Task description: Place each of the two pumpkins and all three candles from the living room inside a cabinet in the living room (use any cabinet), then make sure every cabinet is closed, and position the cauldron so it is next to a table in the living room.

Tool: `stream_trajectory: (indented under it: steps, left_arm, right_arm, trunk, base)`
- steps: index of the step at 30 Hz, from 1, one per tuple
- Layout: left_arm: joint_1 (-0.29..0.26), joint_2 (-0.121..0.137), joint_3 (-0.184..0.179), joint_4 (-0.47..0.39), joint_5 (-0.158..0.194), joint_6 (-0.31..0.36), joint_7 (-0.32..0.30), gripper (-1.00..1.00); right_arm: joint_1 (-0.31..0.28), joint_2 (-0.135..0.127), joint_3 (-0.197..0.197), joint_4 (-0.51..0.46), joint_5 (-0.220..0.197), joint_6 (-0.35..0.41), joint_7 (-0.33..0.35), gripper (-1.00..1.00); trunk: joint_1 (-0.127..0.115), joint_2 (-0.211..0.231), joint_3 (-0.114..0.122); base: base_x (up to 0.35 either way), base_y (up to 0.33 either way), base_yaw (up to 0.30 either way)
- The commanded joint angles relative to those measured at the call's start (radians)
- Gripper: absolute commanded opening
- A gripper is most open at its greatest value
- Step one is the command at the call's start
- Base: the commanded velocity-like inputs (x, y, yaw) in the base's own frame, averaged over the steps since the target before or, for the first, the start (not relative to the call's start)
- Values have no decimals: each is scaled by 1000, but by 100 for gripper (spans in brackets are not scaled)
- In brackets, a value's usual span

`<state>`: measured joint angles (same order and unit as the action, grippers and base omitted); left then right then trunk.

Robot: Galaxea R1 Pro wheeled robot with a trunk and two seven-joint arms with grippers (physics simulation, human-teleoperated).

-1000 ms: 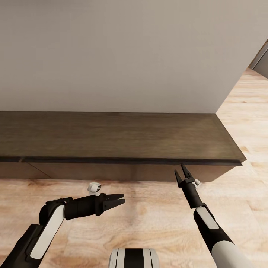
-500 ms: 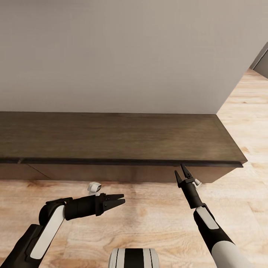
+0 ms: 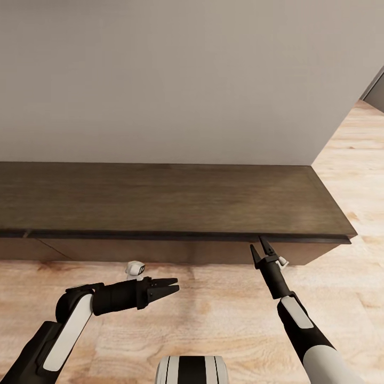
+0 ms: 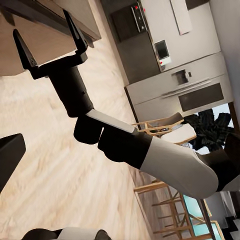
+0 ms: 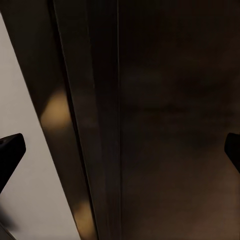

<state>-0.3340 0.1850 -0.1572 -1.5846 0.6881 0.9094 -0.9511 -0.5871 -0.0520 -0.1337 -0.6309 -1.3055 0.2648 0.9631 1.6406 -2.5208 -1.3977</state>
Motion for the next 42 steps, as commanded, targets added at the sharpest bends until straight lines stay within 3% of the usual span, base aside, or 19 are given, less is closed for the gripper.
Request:
stream_trajectory:
  steps: [1,42]
  left_arm:
    - [0,1,-1,0,4,5,0,100]
    - [0,1,-1,0,4,4,0,100]
  right_arm:
    - [0,0,0,0,-9,10,2,100]
    - [0,0,8,6,-9,10,-8,100]
  trunk:
    - [0,0,-1]
    - [0,0,-1]
  base:
    - [14,0,0]
    - [7,5,0]
